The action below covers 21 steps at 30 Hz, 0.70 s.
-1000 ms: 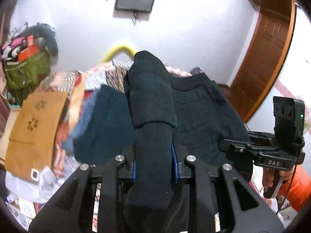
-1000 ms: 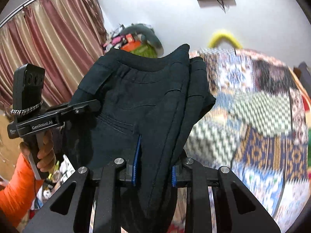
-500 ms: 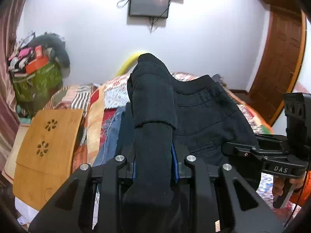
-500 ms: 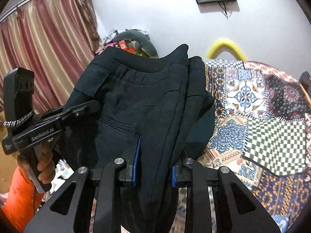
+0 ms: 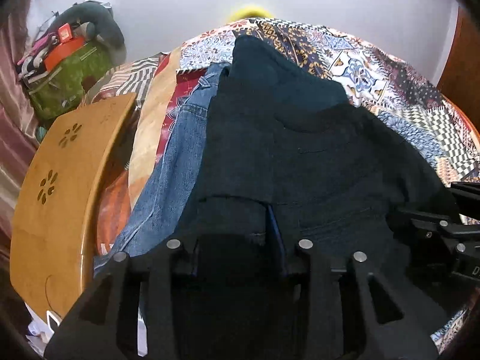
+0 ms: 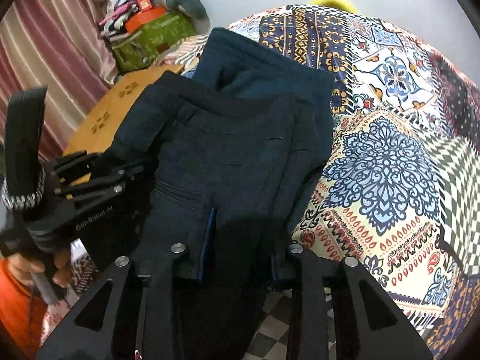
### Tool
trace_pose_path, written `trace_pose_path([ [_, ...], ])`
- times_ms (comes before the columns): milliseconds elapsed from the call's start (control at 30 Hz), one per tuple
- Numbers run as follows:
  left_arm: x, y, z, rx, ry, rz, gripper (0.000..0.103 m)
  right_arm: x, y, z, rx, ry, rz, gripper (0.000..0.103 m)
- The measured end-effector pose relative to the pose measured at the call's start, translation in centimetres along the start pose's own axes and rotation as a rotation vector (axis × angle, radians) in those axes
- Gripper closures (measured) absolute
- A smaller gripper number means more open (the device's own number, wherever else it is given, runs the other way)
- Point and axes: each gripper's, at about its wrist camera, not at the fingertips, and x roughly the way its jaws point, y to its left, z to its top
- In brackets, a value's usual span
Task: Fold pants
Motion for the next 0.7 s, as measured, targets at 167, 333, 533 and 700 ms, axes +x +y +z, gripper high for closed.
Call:
trace_pose_path([
  [167,-3.9,-0.2,-0.3,0.002,0.029,0.019,0.066,-3.1,0.7,-1.3,-0.037,-0.011,-0.042,0.069],
  [333,-12.6,-1.0,-0.6,-0.026,-0.053,-0.013,0.064,-9.2,1.8,-2.4,-0.09,-0.165,-0.04,0.069],
  [533,-25.9,-3.1,-1.9,-0.033,-0.253,-0.042,0.064,-21.2,4.5,-4.2,-0.154,-0.399,-0.033,0.069],
  [700,-35.9,-5.5,-4.4,-0.018,-0.419,-0.033,0.064,-30.2,7.9,-7.0,-0.227,-0.572,-0.044,0.069],
])
